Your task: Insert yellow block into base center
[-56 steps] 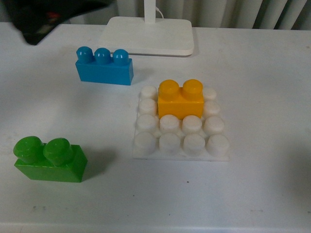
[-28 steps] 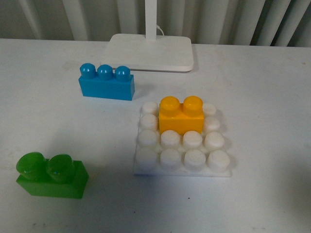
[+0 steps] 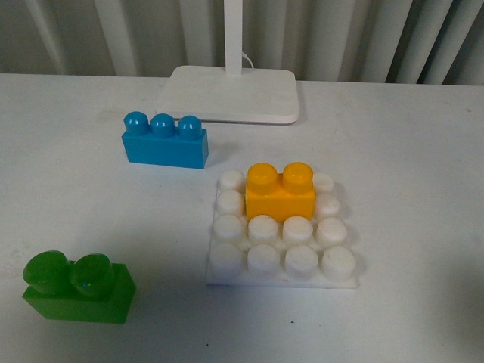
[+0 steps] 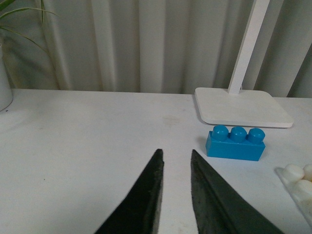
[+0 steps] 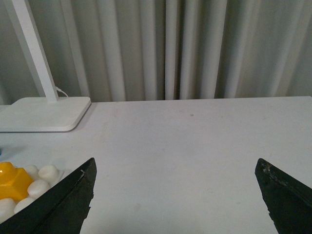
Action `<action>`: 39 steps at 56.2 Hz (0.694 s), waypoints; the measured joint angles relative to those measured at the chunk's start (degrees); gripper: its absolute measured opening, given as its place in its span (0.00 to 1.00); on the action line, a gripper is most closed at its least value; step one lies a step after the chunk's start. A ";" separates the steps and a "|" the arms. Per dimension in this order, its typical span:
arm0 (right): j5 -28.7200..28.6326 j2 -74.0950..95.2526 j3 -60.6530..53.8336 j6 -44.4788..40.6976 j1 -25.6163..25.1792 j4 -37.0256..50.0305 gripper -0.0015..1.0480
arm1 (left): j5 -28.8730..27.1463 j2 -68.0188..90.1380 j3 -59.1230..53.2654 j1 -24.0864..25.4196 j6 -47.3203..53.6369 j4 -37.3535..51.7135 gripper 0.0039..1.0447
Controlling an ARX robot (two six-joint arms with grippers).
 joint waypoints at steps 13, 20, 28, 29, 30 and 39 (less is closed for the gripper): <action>0.02 0.00 0.00 0.00 0.00 0.00 0.91 | 0.09 -3.96 -2.14 0.02 -0.63 -1.36 0.03; 0.00 0.00 0.00 0.00 0.00 -0.02 0.91 | 0.02 -5.99 -2.14 0.02 -0.66 -2.84 0.03; 0.02 0.00 0.00 0.00 0.00 -0.02 0.91 | 0.07 -14.62 -2.12 0.02 -0.66 -13.27 0.03; 0.02 0.00 0.00 0.00 0.00 -0.02 0.91 | 0.04 -15.21 -2.12 0.02 -0.66 -13.49 0.03; 0.02 0.00 0.00 0.00 0.00 -0.02 0.91 | 0.04 -15.91 -2.12 0.02 -0.66 -13.66 0.03; -0.02 0.00 0.00 0.00 0.00 -0.02 0.91 | 0.02 -16.70 -2.12 0.02 -0.66 -14.03 0.03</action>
